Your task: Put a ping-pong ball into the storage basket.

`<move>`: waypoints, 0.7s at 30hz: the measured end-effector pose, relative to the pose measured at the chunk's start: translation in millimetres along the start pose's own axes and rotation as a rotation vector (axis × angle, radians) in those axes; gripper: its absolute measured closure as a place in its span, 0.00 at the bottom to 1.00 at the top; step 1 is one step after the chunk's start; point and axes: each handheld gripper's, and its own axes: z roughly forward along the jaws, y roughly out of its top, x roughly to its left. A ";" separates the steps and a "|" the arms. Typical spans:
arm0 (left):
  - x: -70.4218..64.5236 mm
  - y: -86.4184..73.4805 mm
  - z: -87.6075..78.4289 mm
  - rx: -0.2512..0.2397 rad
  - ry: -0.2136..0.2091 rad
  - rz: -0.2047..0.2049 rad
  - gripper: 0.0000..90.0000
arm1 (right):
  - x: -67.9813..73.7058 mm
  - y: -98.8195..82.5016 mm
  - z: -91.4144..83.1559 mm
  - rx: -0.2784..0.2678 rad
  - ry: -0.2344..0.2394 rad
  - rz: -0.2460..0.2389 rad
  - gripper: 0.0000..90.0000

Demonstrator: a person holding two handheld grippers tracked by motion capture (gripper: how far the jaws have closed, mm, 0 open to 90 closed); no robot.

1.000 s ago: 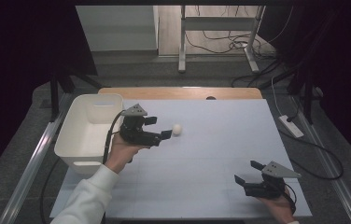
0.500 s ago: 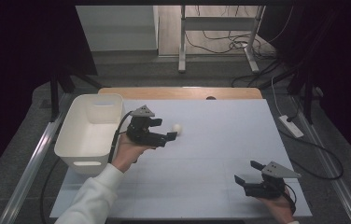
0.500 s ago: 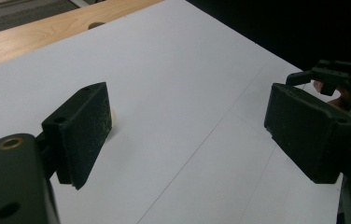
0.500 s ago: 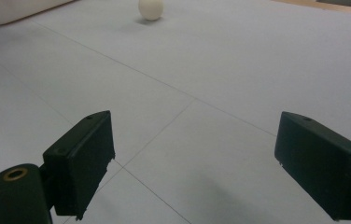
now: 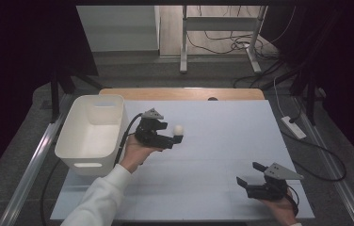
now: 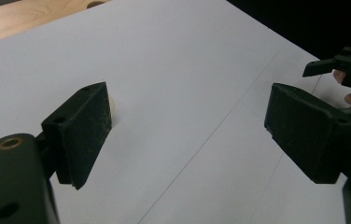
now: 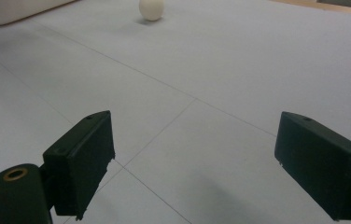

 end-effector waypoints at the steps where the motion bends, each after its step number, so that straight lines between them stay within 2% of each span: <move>1: -0.4 -0.2 2.0 0.006 0.000 0.001 0.18 | 0.0 0.0 0.0 0.000 0.000 0.000 0.13; 9: -0.7 -2.9 16.8 0.047 0.004 0.000 0.18 | 0.4 -0.1 0.2 0.001 0.000 -0.002 0.13; 21: 5.1 -2.5 28.8 0.059 0.020 -0.021 0.18 | 0.3 -0.2 0.5 0.004 -0.001 -0.004 0.13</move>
